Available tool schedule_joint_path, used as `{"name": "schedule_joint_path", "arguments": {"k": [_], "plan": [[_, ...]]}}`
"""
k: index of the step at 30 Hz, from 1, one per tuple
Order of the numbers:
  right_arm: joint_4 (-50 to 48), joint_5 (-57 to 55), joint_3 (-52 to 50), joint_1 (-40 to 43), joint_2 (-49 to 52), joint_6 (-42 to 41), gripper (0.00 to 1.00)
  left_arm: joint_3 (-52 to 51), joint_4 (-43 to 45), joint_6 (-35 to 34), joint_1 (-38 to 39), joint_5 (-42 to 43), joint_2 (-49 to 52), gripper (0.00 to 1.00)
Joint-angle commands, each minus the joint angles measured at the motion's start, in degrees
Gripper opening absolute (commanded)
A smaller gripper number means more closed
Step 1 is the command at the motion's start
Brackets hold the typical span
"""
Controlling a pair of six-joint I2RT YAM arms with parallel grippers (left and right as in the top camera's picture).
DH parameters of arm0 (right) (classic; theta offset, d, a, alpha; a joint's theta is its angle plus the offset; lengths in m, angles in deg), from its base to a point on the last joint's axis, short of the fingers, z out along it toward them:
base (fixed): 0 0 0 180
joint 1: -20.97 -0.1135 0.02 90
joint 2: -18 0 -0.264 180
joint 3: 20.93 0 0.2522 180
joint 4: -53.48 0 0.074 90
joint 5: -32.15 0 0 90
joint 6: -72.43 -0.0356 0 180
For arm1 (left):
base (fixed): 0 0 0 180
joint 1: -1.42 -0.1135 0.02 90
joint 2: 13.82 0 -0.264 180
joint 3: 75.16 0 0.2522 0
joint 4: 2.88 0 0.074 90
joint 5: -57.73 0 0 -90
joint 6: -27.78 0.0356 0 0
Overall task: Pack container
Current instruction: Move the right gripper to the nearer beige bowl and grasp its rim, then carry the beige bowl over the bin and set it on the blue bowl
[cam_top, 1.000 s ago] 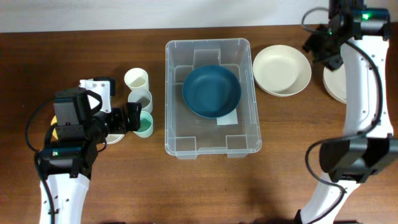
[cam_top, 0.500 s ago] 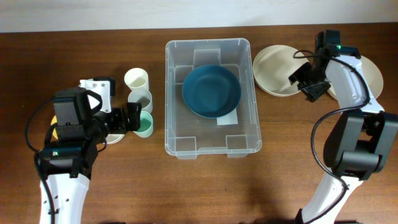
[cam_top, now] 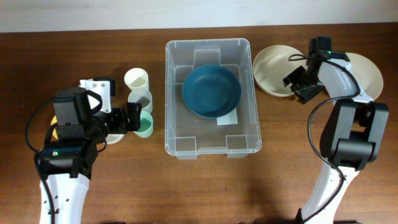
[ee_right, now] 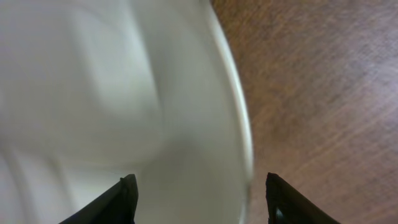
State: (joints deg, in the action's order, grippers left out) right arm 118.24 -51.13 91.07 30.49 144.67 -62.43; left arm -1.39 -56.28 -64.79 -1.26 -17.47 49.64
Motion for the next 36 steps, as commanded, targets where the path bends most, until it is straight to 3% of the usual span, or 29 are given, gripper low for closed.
{"name": "schedule_joint_path", "arguments": {"k": [1, 3, 5, 11, 23, 36], "plan": [[-0.3, 0.8, -0.5, -0.1, 2.0, -0.2, 0.56, 1.6, 0.2, 0.5, 0.2, 0.9, 0.2, 0.99], [-0.5, 0.8, -0.5, -0.2, 2.1, -0.2, 0.46, 1.6, 0.2, 0.5, 0.2, 0.9, 0.2, 0.99], [-0.5, 0.8, -0.5, -0.2, 2.1, -0.2, 0.27, 1.6, 0.2, 0.5, 0.2, 0.9, 0.2, 0.99], [-0.5, 0.8, -0.5, -0.2, 2.1, -0.2, 0.08, 1.6, 0.2, 0.5, 0.2, 0.9, 0.2, 0.99], [-0.4, 2.2, -0.1, -0.2, 1.6, -0.2, 0.04, 1.6, 0.2, 0.5, 0.2, 0.9, 0.2, 0.99], [2.8, -1.0, 7.0, -0.2, -14.8, 4.1, 0.04, 1.6, 0.2, 0.5, 0.2, 0.9, 0.2, 0.99]]}}
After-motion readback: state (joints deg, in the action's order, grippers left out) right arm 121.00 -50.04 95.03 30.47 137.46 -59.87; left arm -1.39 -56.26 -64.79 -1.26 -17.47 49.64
